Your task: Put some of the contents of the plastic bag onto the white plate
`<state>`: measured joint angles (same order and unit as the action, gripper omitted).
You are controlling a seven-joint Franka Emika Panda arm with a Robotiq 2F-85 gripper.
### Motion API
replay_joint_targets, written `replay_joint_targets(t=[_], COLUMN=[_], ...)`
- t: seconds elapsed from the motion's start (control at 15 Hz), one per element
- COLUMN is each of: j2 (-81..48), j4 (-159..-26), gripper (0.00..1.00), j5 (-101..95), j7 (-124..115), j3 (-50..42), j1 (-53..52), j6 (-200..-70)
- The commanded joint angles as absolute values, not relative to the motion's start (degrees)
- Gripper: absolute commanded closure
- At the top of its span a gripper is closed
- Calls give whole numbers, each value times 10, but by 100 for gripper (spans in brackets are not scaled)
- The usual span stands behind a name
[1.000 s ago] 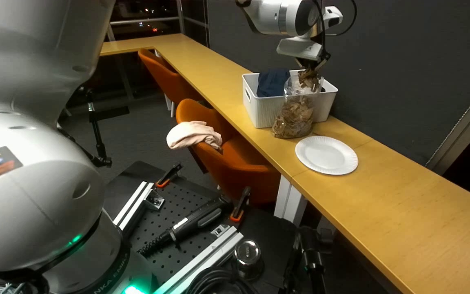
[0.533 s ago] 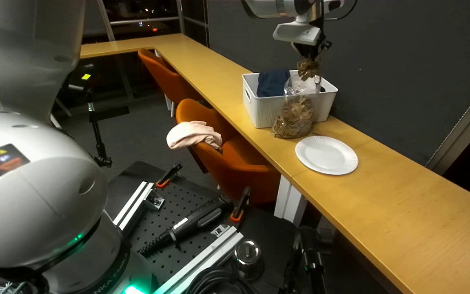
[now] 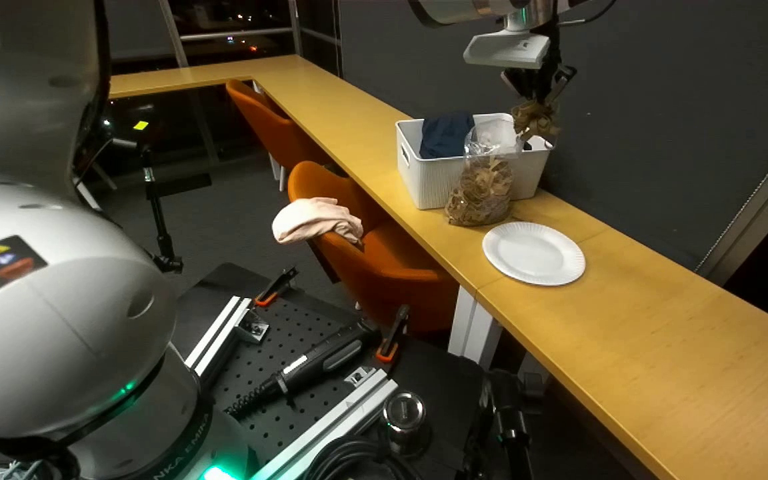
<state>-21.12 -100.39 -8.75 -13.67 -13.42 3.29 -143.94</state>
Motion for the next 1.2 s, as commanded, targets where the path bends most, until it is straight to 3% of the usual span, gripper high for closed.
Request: replay_joint_targets(t=[0.0, 0.47, 1.13], j2=[-191, -276, -467], j4=[-1077, -1126, -1014], gripper=[97, 97, 97], j5=[-126, -163, -132], j7=[-171, -229, -237], j3=[-159, -205, -292], j1=[40, 35, -46], j6=[-1458, -1592, -1690])
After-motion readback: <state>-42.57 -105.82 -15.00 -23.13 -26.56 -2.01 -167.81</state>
